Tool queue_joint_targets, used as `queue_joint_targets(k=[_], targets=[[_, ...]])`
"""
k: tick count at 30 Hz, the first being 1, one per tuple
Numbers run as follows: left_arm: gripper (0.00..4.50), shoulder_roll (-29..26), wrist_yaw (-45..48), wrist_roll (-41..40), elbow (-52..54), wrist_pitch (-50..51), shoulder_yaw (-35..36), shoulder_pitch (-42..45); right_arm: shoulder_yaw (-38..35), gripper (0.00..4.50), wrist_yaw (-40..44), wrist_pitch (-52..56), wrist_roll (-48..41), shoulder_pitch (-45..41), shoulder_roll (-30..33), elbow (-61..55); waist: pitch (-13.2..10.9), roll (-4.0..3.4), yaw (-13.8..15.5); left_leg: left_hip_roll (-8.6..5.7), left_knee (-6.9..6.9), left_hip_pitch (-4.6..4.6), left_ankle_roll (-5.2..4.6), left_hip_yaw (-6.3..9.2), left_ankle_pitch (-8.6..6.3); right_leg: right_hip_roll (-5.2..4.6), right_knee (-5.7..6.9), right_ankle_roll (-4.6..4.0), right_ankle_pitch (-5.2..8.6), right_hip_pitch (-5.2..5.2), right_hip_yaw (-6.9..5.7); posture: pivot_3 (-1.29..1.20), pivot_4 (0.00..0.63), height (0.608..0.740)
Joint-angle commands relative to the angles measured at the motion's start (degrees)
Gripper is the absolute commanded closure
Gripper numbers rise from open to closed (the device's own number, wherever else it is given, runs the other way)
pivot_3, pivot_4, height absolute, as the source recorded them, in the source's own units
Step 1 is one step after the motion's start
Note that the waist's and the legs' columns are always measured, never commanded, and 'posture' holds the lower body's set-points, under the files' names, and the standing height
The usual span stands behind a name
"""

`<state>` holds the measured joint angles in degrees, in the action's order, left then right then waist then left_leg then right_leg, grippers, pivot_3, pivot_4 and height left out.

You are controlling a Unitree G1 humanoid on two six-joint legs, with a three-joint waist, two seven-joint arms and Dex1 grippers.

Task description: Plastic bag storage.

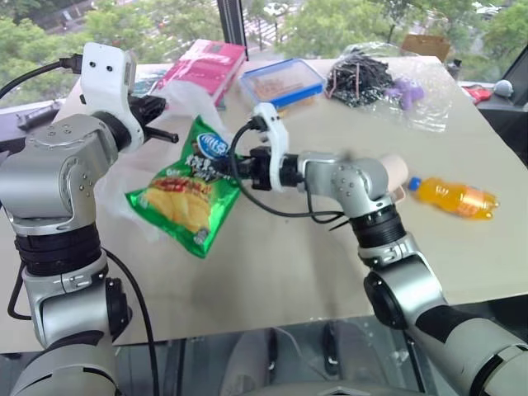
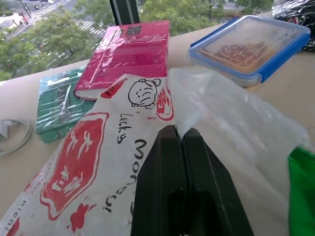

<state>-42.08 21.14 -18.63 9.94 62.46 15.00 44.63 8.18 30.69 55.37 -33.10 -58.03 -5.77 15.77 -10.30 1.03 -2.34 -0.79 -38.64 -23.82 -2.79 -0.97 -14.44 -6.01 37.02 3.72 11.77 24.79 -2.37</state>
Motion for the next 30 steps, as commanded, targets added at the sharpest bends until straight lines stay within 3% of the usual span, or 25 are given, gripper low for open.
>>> queue_joint_targets(k=[1, 8, 14, 20, 25, 30], targets=[[4.5, -0.32, 0.16, -0.37, 2.06, -0.93, 0.59, -0.07, 0.63, 4.1, 1.39, -2.1, 0.65, -0.72, -1.25, -1.84, 0.0, 0.0, -0.03, 0.0, 0.0, 0.0, 0.01, 0.0, 0.0, 0.0, 0.0, 0.0, 0.0, 0.01, 0.01, 0.0, 0.15, 0.74], [4.5, -0.46, 2.36, -3.94, 5.46, 0.13, 2.36, -1.64, 1.39, 4.1, 1.95, -5.81, 4.47, -1.82, -2.61, 4.17, 0.0, 0.0, -0.02, 0.01, 0.04, 0.0, 0.02, -0.02, 0.01, -0.01, -0.01, -0.01, -0.01, 0.03, 0.03, 0.0, 0.15, 0.74], [4.5, -3.29, 5.64, -9.06, 12.4, 5.51, 4.27, -6.61, -7.74, 4.1, -7.21, -16.97, 7.6, -8.23, -2.85, 22.38, 0.0, 0.0, -0.07, 0.06, 0.06, 0.0, 0.06, -0.03, 0.03, -0.04, 0.0, -0.05, -0.03, 0.05, 0.06, 0.0, 0.15, 0.74], [4.5, -5.54, 8.47, -13.95, 15.83, 10.34, 3.75, -9.04, -12.25, 4.1, -8.36, -20.07, 8.34, -10.6, -1.92, 28.13, 0.0, 0.0, -0.09, 0.05, 0.28, 0.02, 0.12, -0.04, 0.06, -0.02, -0.09, -0.06, -0.03, 0.09, 0.07, 0.0, 0.15, 0.74], [4.5, -0.47, 5.37, -15.6, 16.39, 11.47, 1.32, -4.55, -10.03, 4.1, -4.12, -16.26, 7.76, -8.93, -4.55, 24.23, 0.0, 0.0, -0.08, 0.06, 0.29, 0.01, 0.11, -0.05, 0.07, -0.02, -0.13, -0.06, -0.03, 0.09, 0.07, 0.0, 0.15, 0.74], [4.5, 3.17, 3.14, -17.42, 17.57, 14.05, 1.27, -2.4, -13.14, 4.1, -9.42, -20.84, 6.5, -10.98, -10.37, 28.86, 0.0, 0.01, -0.06, 0.05, 0.26, 0.03, 0.12, -0.05, 0.07, -0.03, -0.07, -0.06, -0.04, 0.08, 0.08, 0.0, 0.15, 0.74]])
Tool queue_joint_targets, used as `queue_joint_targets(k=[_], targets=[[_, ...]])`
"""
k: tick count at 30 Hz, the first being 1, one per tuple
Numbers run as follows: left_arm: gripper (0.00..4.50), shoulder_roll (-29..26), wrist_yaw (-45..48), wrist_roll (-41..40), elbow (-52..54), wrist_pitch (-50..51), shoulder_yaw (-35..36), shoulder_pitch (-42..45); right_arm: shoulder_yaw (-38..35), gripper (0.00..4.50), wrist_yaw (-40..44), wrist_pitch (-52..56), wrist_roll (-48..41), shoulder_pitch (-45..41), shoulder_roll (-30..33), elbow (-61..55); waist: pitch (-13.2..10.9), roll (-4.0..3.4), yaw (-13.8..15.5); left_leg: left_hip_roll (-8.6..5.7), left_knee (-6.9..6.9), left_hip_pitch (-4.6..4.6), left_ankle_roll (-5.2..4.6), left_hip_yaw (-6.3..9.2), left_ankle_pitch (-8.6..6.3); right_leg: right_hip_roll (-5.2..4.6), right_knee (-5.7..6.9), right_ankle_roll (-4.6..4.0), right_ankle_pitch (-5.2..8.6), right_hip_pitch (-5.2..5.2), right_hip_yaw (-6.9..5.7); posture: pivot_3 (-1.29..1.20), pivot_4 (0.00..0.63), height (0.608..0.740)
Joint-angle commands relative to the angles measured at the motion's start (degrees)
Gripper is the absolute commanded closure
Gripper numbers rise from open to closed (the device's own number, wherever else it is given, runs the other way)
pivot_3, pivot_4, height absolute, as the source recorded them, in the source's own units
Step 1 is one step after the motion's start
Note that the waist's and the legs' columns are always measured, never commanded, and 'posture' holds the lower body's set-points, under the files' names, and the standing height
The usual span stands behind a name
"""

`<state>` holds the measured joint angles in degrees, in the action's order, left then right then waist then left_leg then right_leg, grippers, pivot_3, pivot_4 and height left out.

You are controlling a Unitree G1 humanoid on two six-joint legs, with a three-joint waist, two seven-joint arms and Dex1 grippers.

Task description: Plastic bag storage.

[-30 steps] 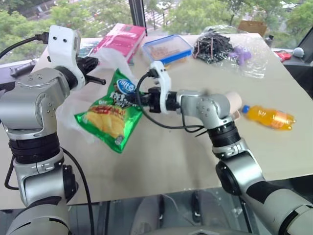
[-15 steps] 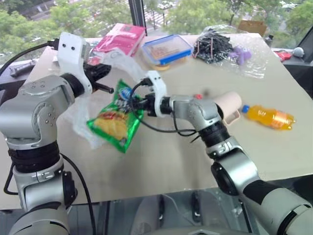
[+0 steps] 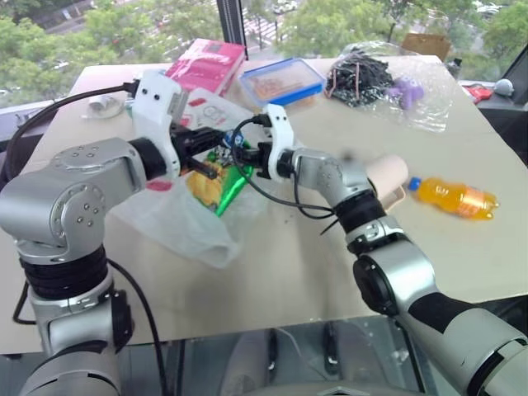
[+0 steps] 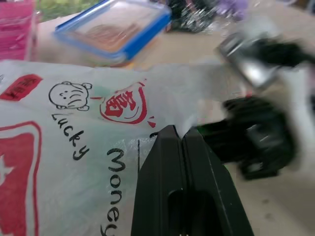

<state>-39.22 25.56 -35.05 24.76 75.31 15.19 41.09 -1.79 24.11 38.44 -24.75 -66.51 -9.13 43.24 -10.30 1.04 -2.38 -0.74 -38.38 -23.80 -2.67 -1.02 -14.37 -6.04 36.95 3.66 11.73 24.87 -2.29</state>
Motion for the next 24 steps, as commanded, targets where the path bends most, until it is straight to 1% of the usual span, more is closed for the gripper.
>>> queue_joint_targets(k=[1, 4, 7, 8, 9, 11, 13, 14, 15, 16, 18, 20, 22, 24], targets=[[4.5, 0.57, -1.59, -1.26, 3.17, 1.57, 1.37, 0.78, -4.34, 4.1, -3.47, -6.08, -2.63, -3.19, -8.37, 2.98, 0.0, 0.0, -0.03, 0.0, 0.0, 0.01, 0.0, 0.0, 0.0, 0.0, 0.0, 0.0, 0.0, 0.0, 0.0, 0.0, 0.15, 0.74], [4.5, 1.31, -2.58, -1.79, 4.23, 2.26, 2.57, -0.67, -6.02, 4.1, -5.06, -12.91, -2.75, -5.7, -11.46, 9.27, 0.0, 0.0, -0.12, 0.0, 0.02, 0.01, 0.01, -0.01, 0.01, 0.01, 0.0, -0.01, 0.0, 0.01, 0.01, 0.0, 0.15, 0.74], [4.5, 2.2, -3.79, -1.96, 4.37, 1.99, 3.85, -1.67, -6.95, 4.1, -2.62, -17.95, -3.32, -7.48, -13.56, 14.91, 0.0, -0.01, -0.29, 0.0, 0.03, 0.02, 0.02, -0.07, 0.01, 0.03, 0.0, -0.01, 0.0, 0.04, 0.05, 0.0, 0.15, 0.74], [4.5, 2.47, -4.29, -1.94, 4.44, 1.85, 4.15, -1.98, -7.45, 3.61, -1.43, -18.98, -3.88, -7.78, -14.0, 16.29, 0.0, 0.0, -0.25, 0.01, 0.04, 0.02, 0.02, -0.07, 0.01, 0.04, 0.0, -0.01, 0.0, 0.05, 0.06, 0.0, 0.15, 0.74], [4.5, 2.83, -4.86, -1.88, 4.48, 1.74, 4.47, -2.2, -7.1, 3.27, -0.53, -20.15, -3.52, -7.88, -14.11, 17.27, 0.0, 0.0, -0.24, 0.01, 0.04, 0.02, 0.03, -0.06, 0.02, 0.04, 0.0, -0.01, -0.01, 0.05, 0.06, 0.0, 0.15, 0.74], [4.5, 3.65, -6.23, -1.74, 4.52, 1.8, 5.34, -2.36, -6.28, 2.45, 1.26, -20.87, -3.39, -7.49, -13.73, 16.74, 0.0, 0.0, -0.18, 0.02, 0.04, 0.02, 0.03, -0.07, 0.01, 0.03, 0.0, -0.01, -0.01, 0.05, 0.06, 0.0, 0.15, 0.74], [4.5, 4.52, -7.71, -1.63, 4.49, 1.78, 6.29, -2.4, -4.68, 1.38, 2.89, -19.85, -3.25, -5.73, -12.43, 12.92, 0.0, 0.0, -0.16, 0.04, 0.03, 0.01, 0.03, -0.07, 0.01, 0.03, 0.0, -0.02, -0.01, 0.05, 0.06, 0.0, 0.15, 0.74], [4.5, 5.31, -8.74, -1.48, 4.26, 1.72, 6.86, -2.26, -3.08, 0.94, 3.83, -18.81, -2.92, -3.92, -11.37, 9.33, -0.01, -0.01, -0.15, 0.04, 0.03, 0.01, 0.03, -0.07, 0.01, 0.02, 0.0, -0.02, -0.01, 0.05, 0.06, 0.0, 0.15, 0.74], [4.5, 6.06, -9.75, -1.32, 4.26, 1.83, 7.3, -2.12, -1.48, 0.35, 4.56, -17.49, -2.77, -2.02, -10.39, 5.55, -0.01, -0.01, -0.16, 0.04, 0.03, 0.0, 0.03, -0.06, 0.02, 0.02, 0.0, -0.02, -0.01, 0.05, 0.06, 0.0, 0.15, 0.74], [4.5, 6.64, -10.66, -0.99, 3.93, 1.73, 7.5, -1.99, 0.02, 0.04, 4.96, -15.66, -2.98, -0.04, -9.33, 1.4, -0.01, -0.01, -0.14, 0.05, 0.03, -0.01, 0.03, -0.06, 0.01, 0.03, 0.0, -0.02, -0.01, 0.07, 0.06, 0.0, 0.15, 0.74], [4.5, 7.86, -12.11, -0.39, 2.98, 0.96, 7.58, -1.72, 2.22, 0.04, 4.52, -9.54, -5.48, 5.04, -6.57, -10.57, 0.07, 0.11, 0.01, 0.07, 0.04, -0.02, 0.03, -0.04, 0.01, 0.02, 0.01, -0.02, -0.01, 0.08, 0.06, 0.0, 0.15, 0.74], [4.5, 9.2, -13.62, 1.37, 0.27, -1.37, 6.54, -1.24, 5.43, 0.04, 3.57, -1.43, -7.71, 11.76, -0.71, -27.88, 0.08, 0.1, 0.56, 0.1, 0.06, -0.01, 0.04, 0.02, 0.01, 0.01, -0.04, -0.02, -0.01, 0.03, 0.01, 0.0, 0.15, 0.74], [4.5, 10.18, -14.38, 3.18, -2.99, -4.14, 5.33, -0.65, 6.43, 0.04, 1.78, 6.33, -10.55, 16.71, 4.26, -42.31, 0.07, 0.1, 0.79, 0.04, 0.05, -0.06, 0.03, 0.08, 0.0, -0.04, -0.09, -0.01, -0.01, -0.01, -0.04, 0.0, 0.15, 0.74], [4.5, 11.04, -14.49, 4.58, -5.86, -7.09, 3.96, 0.09, 7.06, 0.04, 0.19, 11.76, -11.13, 19.61, 8.59, -52.26, 0.07, 0.1, 0.96, 0.0, -0.03, -0.07, 0.02, 0.05, 0.0, -0.06, -0.05, 0.0, -0.02, 0.01, -0.01, 0.0, 0.15, 0.74]])
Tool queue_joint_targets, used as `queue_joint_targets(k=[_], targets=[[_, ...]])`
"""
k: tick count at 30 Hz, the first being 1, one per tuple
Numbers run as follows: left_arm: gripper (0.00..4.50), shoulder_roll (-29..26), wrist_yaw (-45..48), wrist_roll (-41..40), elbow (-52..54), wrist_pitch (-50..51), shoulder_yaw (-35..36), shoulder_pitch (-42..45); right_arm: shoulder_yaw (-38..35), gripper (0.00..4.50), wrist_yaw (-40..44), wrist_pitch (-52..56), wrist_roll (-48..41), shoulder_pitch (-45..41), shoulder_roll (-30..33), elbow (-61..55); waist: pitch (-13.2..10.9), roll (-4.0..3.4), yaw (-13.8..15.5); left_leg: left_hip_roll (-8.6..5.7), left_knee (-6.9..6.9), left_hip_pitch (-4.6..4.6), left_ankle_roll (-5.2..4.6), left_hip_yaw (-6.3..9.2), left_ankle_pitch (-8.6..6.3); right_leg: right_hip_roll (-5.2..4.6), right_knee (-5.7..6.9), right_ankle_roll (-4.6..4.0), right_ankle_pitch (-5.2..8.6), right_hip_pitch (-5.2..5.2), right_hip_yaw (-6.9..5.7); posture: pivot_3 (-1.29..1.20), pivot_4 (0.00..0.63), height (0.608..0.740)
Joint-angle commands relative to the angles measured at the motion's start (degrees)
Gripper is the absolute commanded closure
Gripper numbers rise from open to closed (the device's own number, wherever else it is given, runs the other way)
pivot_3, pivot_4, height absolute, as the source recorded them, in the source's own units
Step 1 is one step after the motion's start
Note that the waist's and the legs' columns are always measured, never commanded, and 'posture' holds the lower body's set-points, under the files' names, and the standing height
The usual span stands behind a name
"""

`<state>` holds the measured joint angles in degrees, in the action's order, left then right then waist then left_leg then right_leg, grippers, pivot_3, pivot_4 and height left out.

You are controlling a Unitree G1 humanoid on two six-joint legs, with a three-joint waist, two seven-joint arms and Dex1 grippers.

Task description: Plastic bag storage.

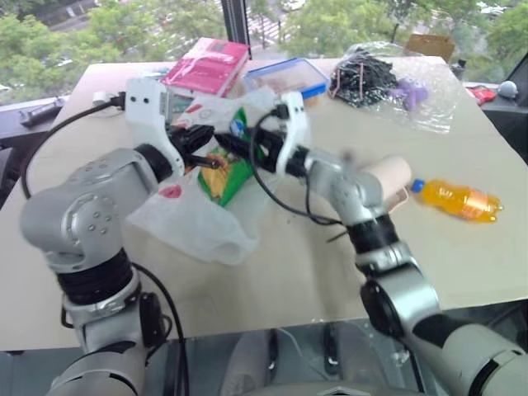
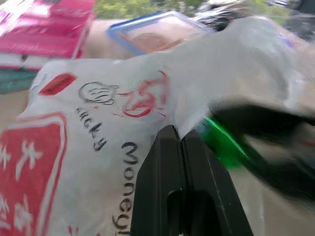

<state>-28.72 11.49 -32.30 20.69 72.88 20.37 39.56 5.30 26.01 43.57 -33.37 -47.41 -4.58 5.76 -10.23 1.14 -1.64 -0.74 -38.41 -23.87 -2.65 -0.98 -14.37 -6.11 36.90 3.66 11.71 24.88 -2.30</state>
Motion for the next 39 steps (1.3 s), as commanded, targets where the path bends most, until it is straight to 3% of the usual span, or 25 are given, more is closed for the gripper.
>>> queue_joint_targets(k=[1, 7, 13, 16, 20, 25, 33, 39], targets=[[4.5, 1.04, -0.19, 2.38, -3.41, -6.25, -2.02, 2.17, -0.38, 0.04, -2.73, 9.16, -3.12, 1.5, 5.77, -18.55, 0.0, 0.01, 0.43, -0.04, -0.04, 0.0, -0.01, -0.01, 0.01, -0.02, 0.05, 0.0, 0.0, 0.0, 0.0, 0.0, 0.15, 0.74], [4.5, 4.05, 2.33, 4.34, -11.84, -14.76, -6.35, 6.15, -5.38, 0.04, -7.99, 17.99, -5.99, 3.47, 12.78, -31.39, 0.01, 0.02, 0.93, -0.03, -0.08, 0.11, 0.04, -0.02, 0.05, 0.15, 0.13, -0.17, -0.1, -0.05, -0.05, 0.0, 0.15, 0.74], [4.5, 6.28, 4.21, 5.75, -17.37, -21.37, -8.93, 7.57, -9.34, 0.04, -12.49, 27.48, -3.95, 8.57, 27.57, -45.0, 0.02, 0.04, 1.05, -0.06, -0.07, 0.03, -0.05, -0.11, 0.01, 0.12, -0.01, -0.16, -0.1, -0.04, -0.01, 0.0, 0.15, 0.74], [4.5, 6.25, 5.58, 6.71, -20.91, -24.34, -9.82, 9.31, -12.73, 0.04, -13.07, 33.41, -3.78, 15.22, 36.71, -51.64, 0.0, 0.07, 1.34, -0.05, -0.08, -0.03, -0.13, -0.12, -0.04, 0.1, -0.09, -0.15, -0.1, -0.05, -0.04, 0.0, 0.15, 0.74], [4.5, 5.34, 8.25, 7.39, -22.89, -27.02, -10.77, 10.21, -11.2, 0.04, -13.46, 34.12, -0.33, 26.38, 45.23, -54.89, 0.01, 0.1, 1.36, -0.03, -0.09, 0.01, -0.39, -0.1, -0.19, 0.11, -0.14, -0.14, -0.1, -0.14, -0.08, 0.0, 0.15, 0.74], [4.5, 0.81, 16.41, 4.49, -17.56, -25.45, -11.65, 8.95, -8.06, 0.04, -13.89, 25.24, 5.65, 33.25, 44.42, -46.98, 0.01, 0.11, 0.59, 0.01, -0.15, 0.09, -0.42, -0.2, -0.19, 0.15, -0.08, -0.14, -0.09, -0.13, 0.04, 0.0, 0.15, 0.74], [4.5, -5.41, 20.16, 4.55, -10.84, -22.45, -12.69, 4.6, 1.32, 0.04, -9.68, 7.57, 15.99, 29.43, 41.86, -26.87, 0.0, 0.11, 0.86, 0.07, -0.29, 0.09, -0.41, -0.22, -0.19, 0.21, -0.08, -0.13, -0.09, -0.18, 0.08, 0.0, 0.15, 0.74], [4.5, -6.02, 18.03, 5.0, -9.22, -21.17, -11.4, 3.26, 4.58, 2.62, -4.87, 1.44, 20.34, 28.39, 42.63, -22.1, 0.0, 0.14, 1.01, 0.08, -0.39, 0.06, -0.39, -0.16, -0.18, 0.2, -0.09, -0.11, -0.1, -0.23, 0.04, 0.0, 0.15, 0.74]])
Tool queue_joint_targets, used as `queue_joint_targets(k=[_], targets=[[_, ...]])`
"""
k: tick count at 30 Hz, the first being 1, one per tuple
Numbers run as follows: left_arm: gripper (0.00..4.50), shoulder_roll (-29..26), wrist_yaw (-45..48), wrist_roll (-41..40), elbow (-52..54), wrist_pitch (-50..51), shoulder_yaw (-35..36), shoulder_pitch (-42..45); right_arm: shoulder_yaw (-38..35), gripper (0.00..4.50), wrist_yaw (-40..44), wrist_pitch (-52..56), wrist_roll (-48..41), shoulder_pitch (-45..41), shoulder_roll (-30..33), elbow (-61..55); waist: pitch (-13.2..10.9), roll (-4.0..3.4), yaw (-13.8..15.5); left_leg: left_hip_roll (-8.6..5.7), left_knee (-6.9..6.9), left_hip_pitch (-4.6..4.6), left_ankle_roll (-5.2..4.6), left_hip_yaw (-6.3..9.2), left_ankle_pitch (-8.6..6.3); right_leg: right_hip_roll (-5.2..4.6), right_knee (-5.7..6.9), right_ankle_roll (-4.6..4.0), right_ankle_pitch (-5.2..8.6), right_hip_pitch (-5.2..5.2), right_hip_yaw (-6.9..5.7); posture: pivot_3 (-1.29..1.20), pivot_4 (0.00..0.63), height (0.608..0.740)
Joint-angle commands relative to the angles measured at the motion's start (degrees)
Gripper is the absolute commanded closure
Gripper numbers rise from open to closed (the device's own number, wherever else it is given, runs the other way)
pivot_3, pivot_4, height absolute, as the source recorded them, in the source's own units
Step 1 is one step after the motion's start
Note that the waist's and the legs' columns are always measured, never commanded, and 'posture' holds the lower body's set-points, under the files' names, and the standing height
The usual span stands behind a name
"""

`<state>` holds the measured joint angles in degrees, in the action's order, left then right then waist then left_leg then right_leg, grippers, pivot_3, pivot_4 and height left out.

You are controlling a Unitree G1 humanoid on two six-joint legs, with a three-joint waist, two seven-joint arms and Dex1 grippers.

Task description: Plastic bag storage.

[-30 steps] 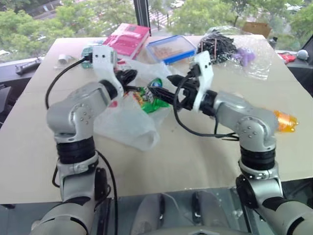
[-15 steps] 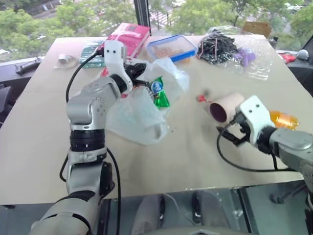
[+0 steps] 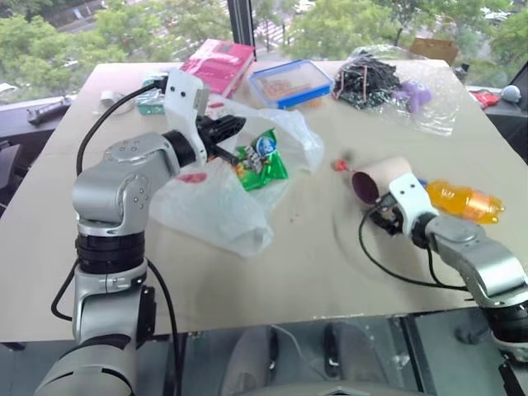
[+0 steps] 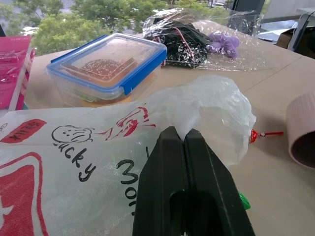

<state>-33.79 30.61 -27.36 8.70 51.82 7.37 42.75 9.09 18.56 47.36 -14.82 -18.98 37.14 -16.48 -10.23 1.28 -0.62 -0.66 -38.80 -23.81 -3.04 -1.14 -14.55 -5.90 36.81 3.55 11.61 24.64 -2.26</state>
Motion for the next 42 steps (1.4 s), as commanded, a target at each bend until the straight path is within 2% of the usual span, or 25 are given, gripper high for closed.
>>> queue_joint_targets(k=[1, 4, 7, 10, 15, 20, 23, 27, 32, 34, 35, 36, 38, 41, 42], targets=[[4.5, -0.82, -1.4, -0.09, 2.67, 0.03, 1.93, 0.06, 0.89, 3.14, 3.53, -2.6, 2.14, 0.0, 1.33, -0.49, 0.0, 0.0, -0.01, 0.01, -0.02, 0.0, 0.0, 0.0, 0.0, 0.0, 0.0, 0.0, 0.0, -0.01, 0.0, 0.0, 0.15, 0.74], [4.5, -0.6, -1.85, -0.3, 2.52, 0.07, 2.23, -0.19, -0.18, 4.47, 6.3, -2.32, 1.3, 0.0, 2.03, -4.44, 0.0, 0.0, -0.01, 0.12, -0.04, 0.01, -0.01, 0.0, -0.01, 0.02, 0.01, 0.01, 0.0, -0.01, 0.0, 0.0, 0.15, 0.74], [4.5, -0.12, -2.4, -0.4, 1.96, 0.13, 2.41, -0.25, -1.29, 4.47, 9.33, -0.16, -2.51, -1.43, 1.14, -11.24, -0.01, -0.01, -0.04, 0.13, -0.05, 0.0, 0.0, 0.01, 0.0, 0.02, 0.01, 0.01, 0.0, -0.01, 0.0, 0.0, 0.15, 0.74], [4.5, -0.2, -2.07, -0.53, 1.28, 0.05, 2.19, 0.22, 0.67, 4.47, 10.84, 3.24, -6.77, -6.51, -2.56, -17.27, -0.01, -0.01, -0.25, 0.17, -0.05, -0.01, 0.0, 0.0, 0.0, 0.04, 0.01, 0.01, 0.0, 0.0, 0.0, 0.0, 0.15, 0.74], [4.5, -1.0, -0.78, -2.64, 0.91, 1.66, 3.47, 1.95, 9.25, 4.47, 12.64, 2.99, -4.87, -14.89, -8.32, -13.83, -0.01, -0.01, -0.08, 0.21, -0.12, 0.03, 0.01, 0.04, 0.0, 0.11, 0.05, 0.0, 0.0, -0.01, -0.02, 0.0, 0.15, 0.74], [4.5, -1.99, 0.77, -7.73, 2.47, 5.92, 6.39, 3.27, 19.47, 4.47, 16.38, -4.63, 1.85, -23.04, -14.07, 1.08, -0.02, 0.02, -0.02, 0.14, -0.2, -0.05, 0.19, 0.05, 0.11, 0.06, 0.03, 0.0, -0.01, -0.01, -0.04, 0.0, 0.15, 0.74], [4.5, -2.78, 0.95, -10.42, 3.95, 8.82, 7.99, 3.36, 22.99, 4.47, 18.14, -11.59, 5.98, -27.29, -17.97, 12.33, -0.02, 0.03, -0.23, 0.11, -0.21, -0.05, 0.19, 0.07, 0.11, 0.07, 0.03, 0.0, -0.01, -0.01, -0.05, 0.0, 0.15, 0.74], [4.5, -2.69, -0.67, -11.76, 6.94, 10.5, 8.15, 1.45, 27.35, 4.47, 21.12, -25.34, 12.94, -38.46, -27.85, 33.47, -0.03, 0.02, -1.26, 0.11, -0.22, 0.0, 0.23, 0.03, 0.12, 0.14, 0.12, 0.0, -0.01, 0.01, 0.0, 0.0, 0.15, 0.74], [4.5, -0.87, -3.42, -12.71, 9.25, 11.5, 7.94, 0.35, 26.28, 4.47, 19.87, -39.69, 18.29, -50.02, -41.39, 59.71, -0.03, 0.02, -1.94, 0.17, -0.1, 0.04, 0.33, 0.05, 0.15, 0.21, 0.17, -0.03, -0.02, 0.11, 0.08, 0.0, 0.15, 0.74], [4.5, -0.22, -5.25, -12.1, 9.04, 11.6, 7.79, 0.04, 25.47, 4.47, 21.17, -44.15, 19.75, -53.46, -44.13, 66.33, -0.04, 0.01, -1.66, 0.21, 0.01, 0.03, 0.35, 0.05, 0.15, 0.2, 0.12, -0.03, -0.02, 0.14, 0.08, 0.0, 0.15, 0.74], [4.5, -0.03, -5.87, -11.93, 8.74, 11.53, 7.89, -0.09, 25.36, 3.79, 21.45, -45.74, 20.61, -54.19, -44.45, 67.92, -0.04, 0.01, -1.58, 0.2, 0.04, 0.01, 0.36, 0.07, 0.15, 0.15, 0.1, -0.03, -0.02, 0.14, 0.05, 0.0, 0.15, 0.74], [4.5, -0.02, -6.3, -11.75, 8.52, 11.38, 7.95, -0.25, 24.7, 3.49, 21.13, -46.9, 21.02, -54.14, -44.23, 67.99, -0.04, 0.04, -1.5, 0.18, 0.05, -0.01, 0.36, 0.09, 0.15, 0.11, 0.05, -0.03, -0.02, 0.15, 0.04, 0.0, 0.15, 0.74], [4.5, -0.19, -6.95, -11.22, 7.71, 10.87, 8.01, -0.58, 23.09, 2.56, 19.59, -48.05, 21.9, -52.78, -42.29, 64.41, -0.05, 0.03, -1.33, 0.12, 0.06, -0.03, 0.36, 0.14, 0.14, 0.02, 0.01, -0.03, -0.02, 0.12, 0.0, 0.0, 0.15, 0.74], [4.5, -0.02, -7.83, -10.16, 5.98, 9.39, 7.79, -0.87, 18.76, 1.13, 23.56, -39.9, 18.01, -46.21, -37.43, 46.49, -0.05, 0.02, -1.17, 0.06, 0.06, -0.03, 0.37, 0.18, 0.14, -0.03, 0.02, -0.02, -0.02, 0.11, -0.03, 0.0, 0.15, 0.74], [4.5, 0.13, -7.99, -9.83, 5.31, 8.85, 7.63, -0.85, 17.19, 1.13, 25.04, -35.92, 16.4, -43.39, -35.22, 38.11, -0.03, 0.06, -1.13, 0.06, 0.06, -0.03, 0.37, 0.18, 0.14, -0.03, 0.03, -0.02, -0.02, 0.11, -0.04, 0.0, 0.15, 0.74]])
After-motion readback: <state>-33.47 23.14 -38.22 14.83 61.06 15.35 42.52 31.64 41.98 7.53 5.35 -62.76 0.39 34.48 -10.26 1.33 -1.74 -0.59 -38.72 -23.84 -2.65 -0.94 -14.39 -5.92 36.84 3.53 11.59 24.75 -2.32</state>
